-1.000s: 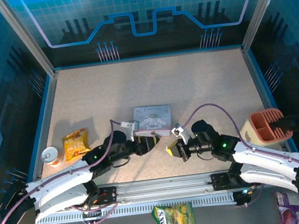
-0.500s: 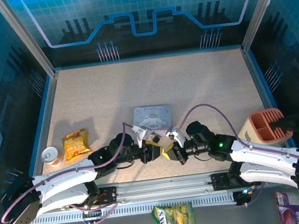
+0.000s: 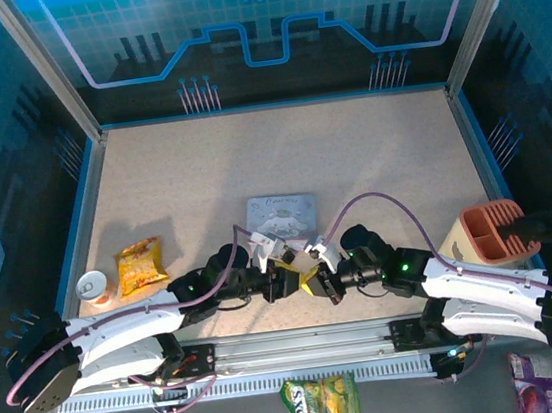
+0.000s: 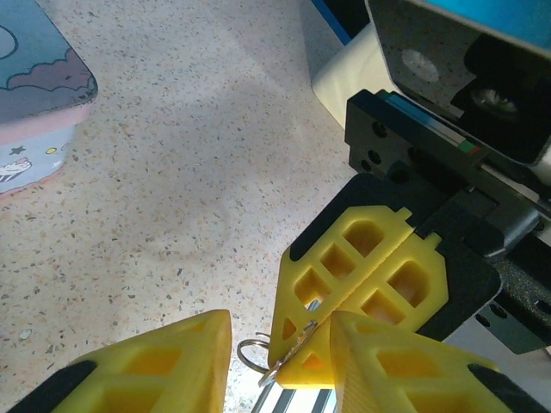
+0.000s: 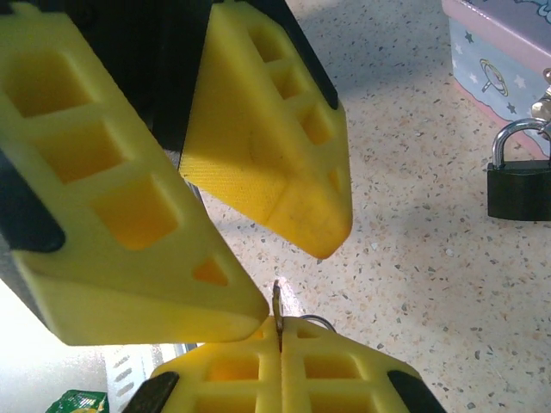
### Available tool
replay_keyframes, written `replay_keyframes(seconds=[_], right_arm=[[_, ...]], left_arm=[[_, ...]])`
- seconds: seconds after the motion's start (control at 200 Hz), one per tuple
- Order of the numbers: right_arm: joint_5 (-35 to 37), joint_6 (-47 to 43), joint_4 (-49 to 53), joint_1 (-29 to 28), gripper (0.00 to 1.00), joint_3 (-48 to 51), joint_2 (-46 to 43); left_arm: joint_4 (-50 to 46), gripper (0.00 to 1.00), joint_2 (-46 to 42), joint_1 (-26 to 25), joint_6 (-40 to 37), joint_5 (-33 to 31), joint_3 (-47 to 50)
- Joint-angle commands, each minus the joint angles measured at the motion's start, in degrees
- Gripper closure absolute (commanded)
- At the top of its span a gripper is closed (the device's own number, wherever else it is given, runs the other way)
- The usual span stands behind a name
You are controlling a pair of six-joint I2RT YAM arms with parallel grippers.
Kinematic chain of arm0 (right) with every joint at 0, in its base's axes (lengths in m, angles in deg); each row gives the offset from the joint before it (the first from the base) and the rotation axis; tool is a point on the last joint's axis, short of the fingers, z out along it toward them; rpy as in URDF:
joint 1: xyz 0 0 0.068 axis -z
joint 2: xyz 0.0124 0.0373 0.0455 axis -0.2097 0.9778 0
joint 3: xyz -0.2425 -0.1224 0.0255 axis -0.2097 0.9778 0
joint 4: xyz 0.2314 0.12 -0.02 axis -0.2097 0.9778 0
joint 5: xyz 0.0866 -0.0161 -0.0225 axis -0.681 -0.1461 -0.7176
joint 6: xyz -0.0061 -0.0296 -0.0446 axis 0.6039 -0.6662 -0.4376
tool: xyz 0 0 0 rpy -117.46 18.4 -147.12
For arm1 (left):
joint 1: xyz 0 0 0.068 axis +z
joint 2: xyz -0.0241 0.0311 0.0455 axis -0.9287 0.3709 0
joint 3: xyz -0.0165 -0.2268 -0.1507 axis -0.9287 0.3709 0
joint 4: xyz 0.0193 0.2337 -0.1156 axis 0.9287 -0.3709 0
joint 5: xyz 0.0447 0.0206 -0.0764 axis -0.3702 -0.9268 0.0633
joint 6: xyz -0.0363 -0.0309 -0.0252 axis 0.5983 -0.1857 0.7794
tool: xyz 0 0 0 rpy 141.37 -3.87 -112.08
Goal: Unlock the padlock with the key
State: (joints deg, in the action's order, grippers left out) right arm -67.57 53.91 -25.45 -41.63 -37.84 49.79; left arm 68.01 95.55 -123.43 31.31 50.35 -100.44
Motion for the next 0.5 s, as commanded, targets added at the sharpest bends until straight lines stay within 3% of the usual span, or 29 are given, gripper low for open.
replay_keyframes(seconds=[0.0,0.14,0.49], right_arm=[[0.3,-0.8,-1.1,-0.8,1.0,-1.8,0.0],[-0.3,-0.7,-1.9,-1.1,1.0,-1.9,0.5],[2.7,0.1,-2.4,-1.6,1.0,-2.0,0.7]], left_arm=[[1.8,0.65,0.0,-0.4,-0.9,1.9,-1.2],[1.8,0.67,0.5,-0.4,-0.7,1.8,-1.6],[2.6,0.91,1.9,-0.6,0.7,0.5,-1.7]])
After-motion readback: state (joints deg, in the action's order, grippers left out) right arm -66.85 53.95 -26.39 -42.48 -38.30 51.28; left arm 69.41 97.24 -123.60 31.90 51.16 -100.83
